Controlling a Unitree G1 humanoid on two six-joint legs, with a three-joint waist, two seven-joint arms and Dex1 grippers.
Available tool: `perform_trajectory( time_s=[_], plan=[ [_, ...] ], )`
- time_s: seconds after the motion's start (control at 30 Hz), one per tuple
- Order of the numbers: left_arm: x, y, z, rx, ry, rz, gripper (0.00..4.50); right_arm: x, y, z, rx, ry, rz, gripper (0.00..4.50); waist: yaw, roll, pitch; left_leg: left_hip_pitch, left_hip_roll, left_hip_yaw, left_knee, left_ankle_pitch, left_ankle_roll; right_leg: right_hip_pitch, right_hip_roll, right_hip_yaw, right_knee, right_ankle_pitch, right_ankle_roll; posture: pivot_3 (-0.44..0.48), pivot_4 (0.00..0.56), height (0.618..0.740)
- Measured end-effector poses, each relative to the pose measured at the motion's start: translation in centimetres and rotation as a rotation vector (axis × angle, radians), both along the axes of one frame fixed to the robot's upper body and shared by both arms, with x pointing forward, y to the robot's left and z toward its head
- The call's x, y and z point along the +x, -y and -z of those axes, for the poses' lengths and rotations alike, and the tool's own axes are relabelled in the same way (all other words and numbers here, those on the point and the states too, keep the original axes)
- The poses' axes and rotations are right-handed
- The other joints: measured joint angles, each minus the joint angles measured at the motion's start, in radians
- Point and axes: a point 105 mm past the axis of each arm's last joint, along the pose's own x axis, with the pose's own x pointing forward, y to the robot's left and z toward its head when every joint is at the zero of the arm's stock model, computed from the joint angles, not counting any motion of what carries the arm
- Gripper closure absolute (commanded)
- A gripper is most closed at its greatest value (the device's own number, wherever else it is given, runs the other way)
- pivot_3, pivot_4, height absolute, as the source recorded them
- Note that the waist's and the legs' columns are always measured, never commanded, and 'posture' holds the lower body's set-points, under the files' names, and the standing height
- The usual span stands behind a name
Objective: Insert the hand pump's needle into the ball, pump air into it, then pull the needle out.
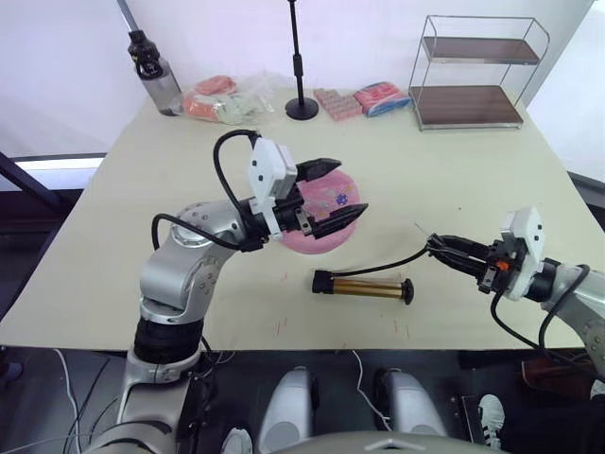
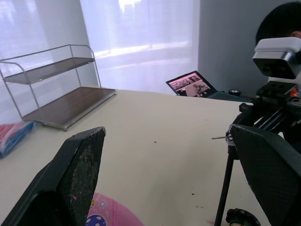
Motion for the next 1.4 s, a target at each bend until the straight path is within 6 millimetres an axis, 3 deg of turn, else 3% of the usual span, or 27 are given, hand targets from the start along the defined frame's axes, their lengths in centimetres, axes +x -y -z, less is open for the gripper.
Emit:
perform_trajectory(
  time_s=[0.03,0.2,0.43,0.67,0.83,1.1,1.4],
  plan=[
    [1.1,-2.8,-1.0,-0.016,0.014,-0.126,0.02,0.2,0.0,-0.6,-0.023,0.052,-0.027,4.14,-0.004,-0.001,0.001,0.001,0.000,0.000,0.000,0.000,0.000,0.000,0.000,0.000,0.000,0.000,0.001,0.000,0.150,0.740],
    [2.5,-6.9,-1.1,-0.001,0.000,-0.302,0.02,0.2,-0.1,-0.7,-0.035,0.079,-0.051,4.14,-0.003,-0.001,0.001,0.001,0.001,-0.001,0.000,0.000,0.000,0.000,0.001,-0.001,0.001,0.000,0.000,0.000,0.150,0.740],
    [3.6,-9.8,0.5,0.051,-0.111,-0.428,0.02,0.1,-1.0,-1.0,-0.023,0.107,-0.097,4.14,-0.001,-0.002,0.001,0.001,0.001,0.000,0.000,0.000,0.000,0.000,0.000,0.000,0.001,0.000,0.000,0.000,0.150,0.740],
    [4.3,-11.1,2.4,0.090,-0.209,-0.440,0.02,0.1,-1.1,-1.1,-0.024,0.143,-0.116,4.14,-0.001,-0.002,0.001,0.001,0.001,0.000,0.000,0.000,0.000,0.000,0.000,0.000,0.001,0.000,0.000,0.000,0.150,0.740],
    [5.7,-10.5,4.5,0.130,-0.282,-0.417,0.02,0.0,-1.2,-0.6,-0.024,0.158,-0.124,4.14,-0.001,-0.002,0.001,0.001,0.000,0.000,0.000,0.001,-0.001,0.000,0.000,0.000,0.001,0.001,0.000,0.000,0.150,0.740],
    [7.4,-9.6,4.6,0.147,-0.276,-0.403,0.02,-0.3,-1.2,-0.2,-0.026,0.172,-0.119,4.14,-0.002,-0.002,0.001,0.001,0.000,0.000,0.000,0.001,-0.001,0.000,0.000,0.000,0.001,0.001,0.001,0.000,0.150,0.740],
    [7.9,-9.9,5.0,0.155,-0.271,-0.423,0.02,-0.3,-1.4,-0.3,-0.012,0.196,-0.109,4.14,-0.002,-0.002,0.001,0.001,0.000,0.001,0.000,0.001,-0.001,0.000,0.000,0.000,0.001,0.001,0.001,0.000,0.150,0.740]
  ],
)
